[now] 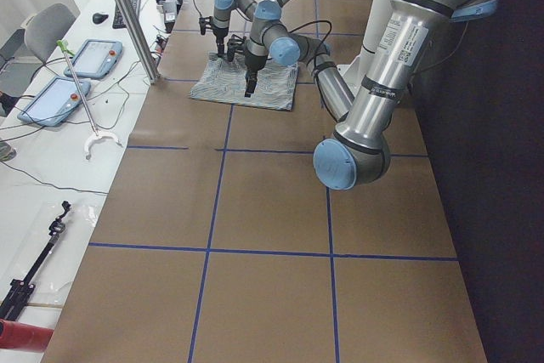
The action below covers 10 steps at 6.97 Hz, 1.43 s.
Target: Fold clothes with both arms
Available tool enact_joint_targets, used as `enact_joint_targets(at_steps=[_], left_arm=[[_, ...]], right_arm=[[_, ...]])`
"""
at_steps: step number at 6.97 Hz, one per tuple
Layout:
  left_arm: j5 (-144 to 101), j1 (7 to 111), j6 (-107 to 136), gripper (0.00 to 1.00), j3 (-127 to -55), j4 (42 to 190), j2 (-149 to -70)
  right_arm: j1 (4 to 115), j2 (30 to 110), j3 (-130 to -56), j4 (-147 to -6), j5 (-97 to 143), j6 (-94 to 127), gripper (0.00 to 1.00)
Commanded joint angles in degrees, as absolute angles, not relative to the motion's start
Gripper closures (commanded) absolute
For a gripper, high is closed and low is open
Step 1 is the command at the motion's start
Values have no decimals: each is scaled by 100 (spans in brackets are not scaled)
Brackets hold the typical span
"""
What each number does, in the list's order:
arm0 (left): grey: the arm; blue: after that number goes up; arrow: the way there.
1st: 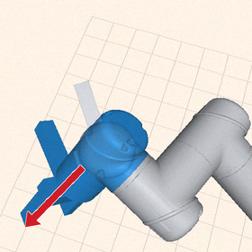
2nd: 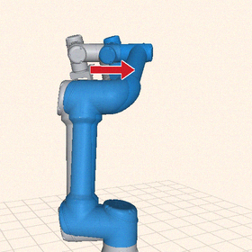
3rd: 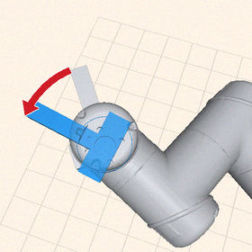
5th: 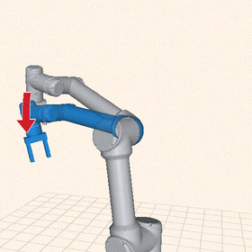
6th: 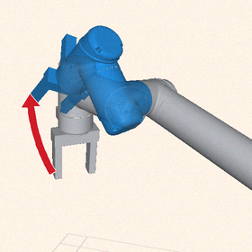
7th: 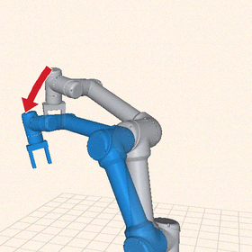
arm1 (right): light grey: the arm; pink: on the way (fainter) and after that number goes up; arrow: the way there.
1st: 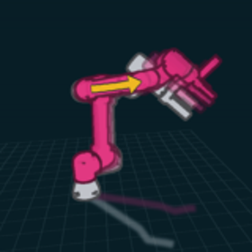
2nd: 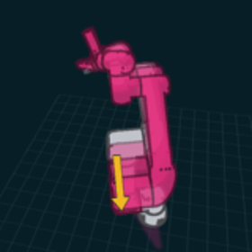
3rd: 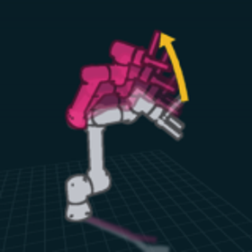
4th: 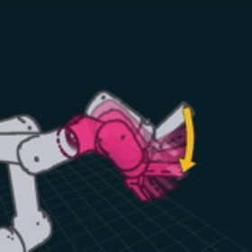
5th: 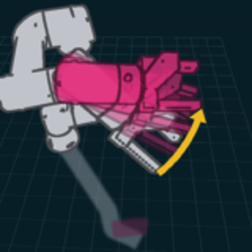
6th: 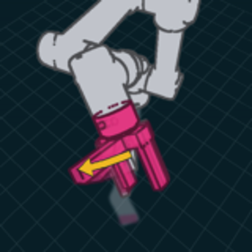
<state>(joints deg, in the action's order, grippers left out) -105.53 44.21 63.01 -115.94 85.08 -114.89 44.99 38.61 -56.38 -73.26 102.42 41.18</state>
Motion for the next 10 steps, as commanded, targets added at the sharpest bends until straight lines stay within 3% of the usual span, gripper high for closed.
enact_joint_targets(at_steps=[1, 4, 7, 8, 10], left_arm=[[-10547, 4421, 6302, 0, -11593, 8508, -11505], [-10956, 4403, 6502, 0, -11558, 8543, -11479], [-10638, 2758, 9009, 0, -11541, 8657, -11522], [-10478, 2455, 9496, 0, -11192, 8692, -11644], [-10161, 2443, 9823, 0, -10385, 8980, -11925]], right_arm=[[4526, 3946, -5572, -7304, 10213, 4078, 0], [4675, 3902, -5956, -7434, 10806, 4148, 0], [4737, 4855, -8613, -9216, 11889, 5312, 0], [4711, 5217, -9292, -9481, 11996, 5726, 0], [4518, 5510, -9729, -9466, 11980, 5914, 0]])
